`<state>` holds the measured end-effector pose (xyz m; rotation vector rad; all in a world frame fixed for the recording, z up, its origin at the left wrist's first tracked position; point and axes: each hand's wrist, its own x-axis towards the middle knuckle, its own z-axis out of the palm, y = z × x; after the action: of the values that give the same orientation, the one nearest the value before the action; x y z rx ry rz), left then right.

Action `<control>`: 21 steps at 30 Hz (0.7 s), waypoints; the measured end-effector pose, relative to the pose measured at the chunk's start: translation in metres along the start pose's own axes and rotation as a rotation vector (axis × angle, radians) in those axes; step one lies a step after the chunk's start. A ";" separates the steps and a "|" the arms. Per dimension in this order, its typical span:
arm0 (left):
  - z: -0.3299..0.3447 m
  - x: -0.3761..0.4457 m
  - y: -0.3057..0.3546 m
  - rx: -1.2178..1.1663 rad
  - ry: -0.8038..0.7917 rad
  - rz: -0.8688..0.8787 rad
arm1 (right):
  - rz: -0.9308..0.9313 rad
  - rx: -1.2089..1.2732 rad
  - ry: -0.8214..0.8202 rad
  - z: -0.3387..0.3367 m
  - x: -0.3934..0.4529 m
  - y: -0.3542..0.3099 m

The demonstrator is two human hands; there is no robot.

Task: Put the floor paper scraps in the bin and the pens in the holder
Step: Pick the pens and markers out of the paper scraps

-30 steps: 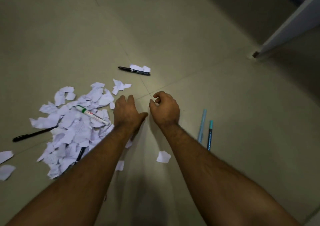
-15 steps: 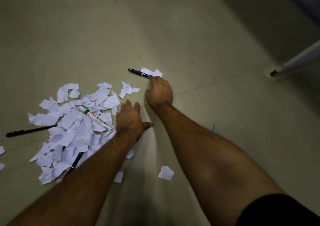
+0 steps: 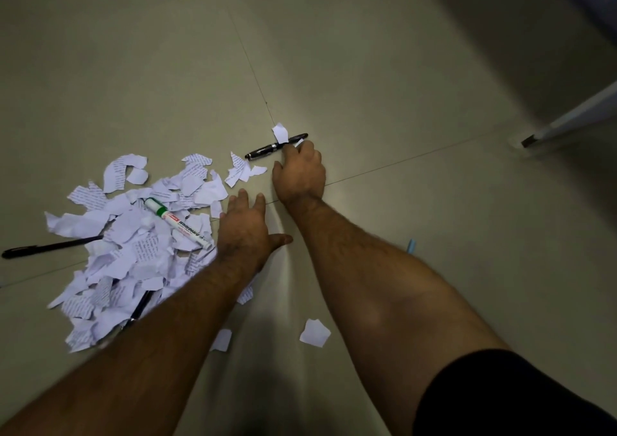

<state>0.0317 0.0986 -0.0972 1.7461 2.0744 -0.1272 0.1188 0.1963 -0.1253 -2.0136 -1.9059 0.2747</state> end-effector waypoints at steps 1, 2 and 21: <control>0.000 0.000 -0.001 -0.001 -0.002 0.001 | -0.006 -0.007 0.018 0.001 0.001 -0.001; 0.001 0.001 -0.001 -0.002 -0.002 0.002 | -0.029 -0.003 0.052 0.002 0.002 -0.002; 0.007 0.007 -0.003 0.019 -0.003 0.004 | -0.071 0.158 -0.122 -0.007 -0.007 0.001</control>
<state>0.0303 0.1019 -0.1067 1.7598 2.0747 -0.1486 0.1214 0.1882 -0.1199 -1.8608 -1.9565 0.5240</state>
